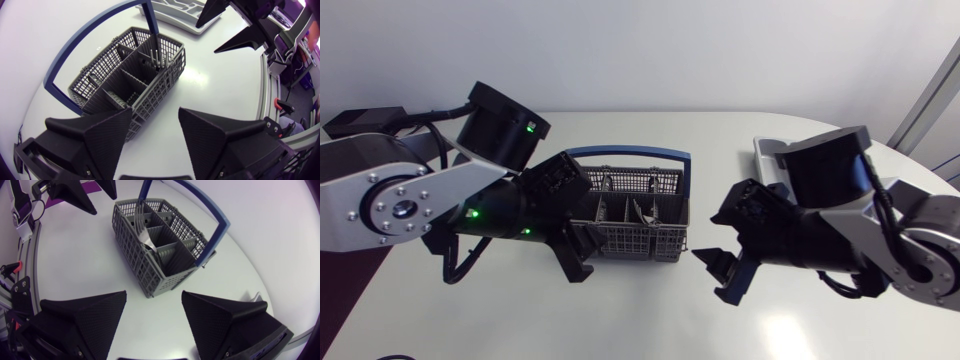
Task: Unload the cutlery basket into the drawer organizer.
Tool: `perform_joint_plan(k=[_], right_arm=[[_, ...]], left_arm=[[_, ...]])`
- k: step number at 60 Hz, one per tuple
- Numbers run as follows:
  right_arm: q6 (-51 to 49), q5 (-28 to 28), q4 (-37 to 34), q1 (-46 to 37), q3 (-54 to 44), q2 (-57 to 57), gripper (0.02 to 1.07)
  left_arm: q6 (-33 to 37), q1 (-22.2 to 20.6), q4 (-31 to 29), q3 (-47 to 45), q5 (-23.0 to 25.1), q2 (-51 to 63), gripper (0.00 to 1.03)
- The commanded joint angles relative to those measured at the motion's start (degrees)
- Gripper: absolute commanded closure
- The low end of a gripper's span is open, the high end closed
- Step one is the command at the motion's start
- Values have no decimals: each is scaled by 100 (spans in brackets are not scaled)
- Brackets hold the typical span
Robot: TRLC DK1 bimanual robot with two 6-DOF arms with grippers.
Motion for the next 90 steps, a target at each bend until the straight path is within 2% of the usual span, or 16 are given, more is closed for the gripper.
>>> perform_joint_plan(k=[1, 27, 52, 55, 57, 61, 72, 84, 90], right_arm=[[479, 106, 186, 232, 295, 278, 28], [1217, 185, 758, 830, 1007, 1315, 36], [1507, 871, 1241, 1102, 1464, 2370, 71], [1560, 923, 1241, 1102, 1482, 2449, 72], [1560, 985, 1241, 1102, 1517, 2511, 81], [1577, 1029, 1250, 1102, 1526, 2528, 84], [1639, 985, 1250, 900, 1526, 2423, 94], [1665, 686, 1197, 716, 1464, 1992, 95], [1744, 264, 1039, 478, 1508, 1693, 95]], left_arm=[[115, -23, 58, -178, -35, 47, 38], [97, 91, 181, -257, -114, 47, 38], [185, -41, 726, -529, -114, -50, 38], [194, -58, 744, -538, -114, -50, 38], [194, -67, 762, -529, -114, -41, 38], [194, -67, 770, -521, -123, -15, 38], [194, -155, 806, -503, -184, 47, 38], [229, -269, 867, -494, -351, 108, 38], [264, -322, 937, -459, -439, 143, 38]])
